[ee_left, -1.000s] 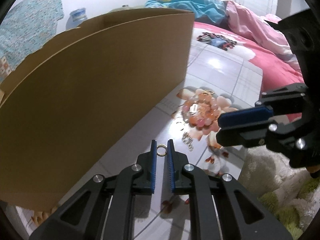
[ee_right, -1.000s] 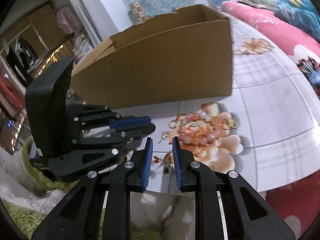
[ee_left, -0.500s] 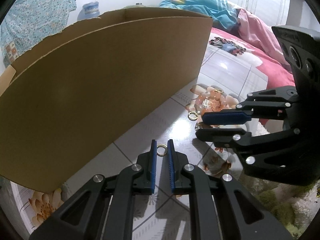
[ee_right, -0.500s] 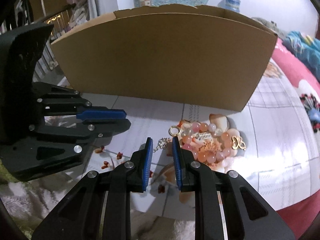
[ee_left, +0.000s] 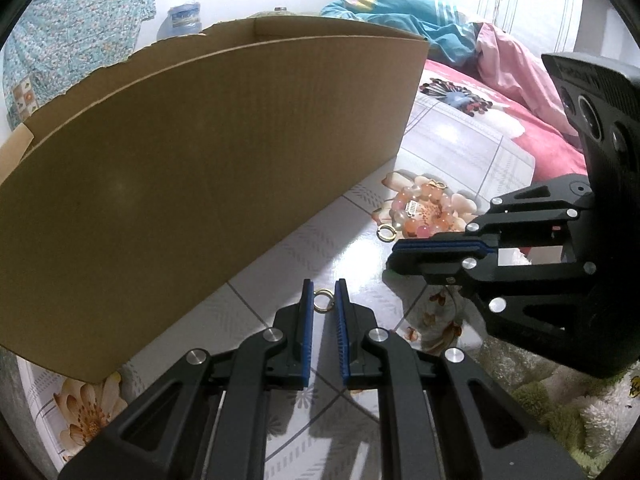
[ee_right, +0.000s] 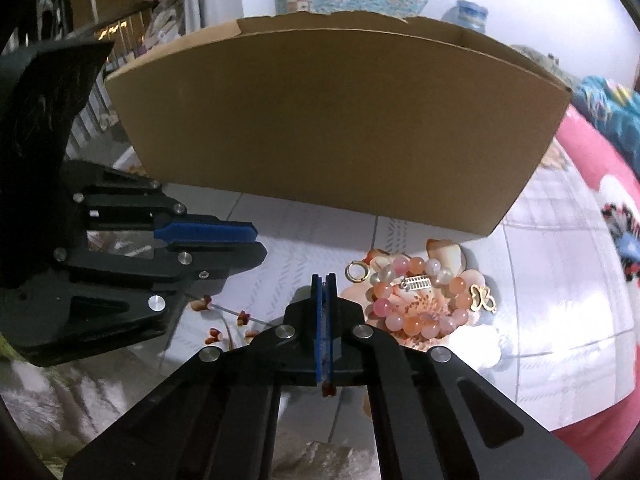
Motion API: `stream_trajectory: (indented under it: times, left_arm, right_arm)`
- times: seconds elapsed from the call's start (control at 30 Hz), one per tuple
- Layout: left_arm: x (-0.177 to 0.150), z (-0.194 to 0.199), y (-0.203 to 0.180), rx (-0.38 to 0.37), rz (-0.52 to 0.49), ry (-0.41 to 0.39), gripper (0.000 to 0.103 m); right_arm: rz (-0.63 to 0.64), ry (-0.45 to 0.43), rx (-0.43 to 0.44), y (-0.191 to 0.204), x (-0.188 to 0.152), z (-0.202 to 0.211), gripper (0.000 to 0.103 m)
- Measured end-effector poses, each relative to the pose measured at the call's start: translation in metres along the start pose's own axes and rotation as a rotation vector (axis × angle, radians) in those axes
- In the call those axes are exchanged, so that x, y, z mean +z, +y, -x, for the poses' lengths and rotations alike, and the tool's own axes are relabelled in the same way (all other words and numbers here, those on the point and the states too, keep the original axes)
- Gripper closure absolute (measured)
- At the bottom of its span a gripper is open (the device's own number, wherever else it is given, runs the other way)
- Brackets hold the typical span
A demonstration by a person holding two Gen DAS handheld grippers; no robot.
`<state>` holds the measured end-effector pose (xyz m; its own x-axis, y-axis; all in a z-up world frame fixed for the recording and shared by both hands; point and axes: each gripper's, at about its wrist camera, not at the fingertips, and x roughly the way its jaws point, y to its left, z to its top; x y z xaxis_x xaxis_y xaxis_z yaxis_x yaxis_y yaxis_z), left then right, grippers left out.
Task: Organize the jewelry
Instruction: 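Close the right gripper on a small gold piece beside the pink beads, then carry the gold ring over the box and open the left gripper while the right gripper releases too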
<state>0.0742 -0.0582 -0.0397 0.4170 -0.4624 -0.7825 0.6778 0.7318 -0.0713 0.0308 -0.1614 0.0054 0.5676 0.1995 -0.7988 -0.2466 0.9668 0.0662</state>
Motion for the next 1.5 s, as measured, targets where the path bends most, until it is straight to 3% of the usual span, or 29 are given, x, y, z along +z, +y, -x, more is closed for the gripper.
stream_trajectory:
  times: [0.53,0.8,0.9,0.97,1.07,1.27,1.3,1.33,1.5]
  left_arm:
    - [0.002,0.019,0.003,-0.036,0.031,-0.04,0.093]
    - [0.041,0.083,0.011,-0.167,0.078,-0.207,0.093]
    - [0.062,0.1,0.022,-0.16,0.098,-0.245,0.093]
    - [0.076,0.1,0.031,-0.11,0.103,-0.237,0.093]
    - [0.096,0.084,0.047,-0.043,0.131,-0.165,0.093]
    - [0.115,0.033,0.085,-0.023,0.257,-0.032,0.093]
    - [0.117,0.026,0.091,-0.022,0.288,-0.014,0.093]
    - [0.117,0.023,0.094,-0.029,0.311,-0.003,0.093]
    - [0.115,0.016,0.113,-0.084,0.401,0.017,0.083]
  right_arm:
    - [-0.112,-0.149,0.087,-0.036,0.003,0.053,0.103]
    - [-0.081,-0.264,0.08,-0.031,0.054,0.072,0.103]
    - [-0.083,-0.299,0.125,-0.032,0.081,0.069,0.103]
    - [-0.089,-0.3,0.164,-0.036,0.097,0.062,0.103]
    - [-0.117,-0.238,0.223,-0.047,0.123,0.037,0.103]
    - [-0.185,-0.103,0.27,-0.067,0.142,-0.002,0.098]
    - [-0.189,-0.093,0.274,-0.069,0.141,-0.004,0.093]
    - [-0.199,-0.088,0.271,-0.072,0.141,-0.005,0.088]
    - [-0.242,-0.106,0.281,-0.087,0.14,0.0,0.084]
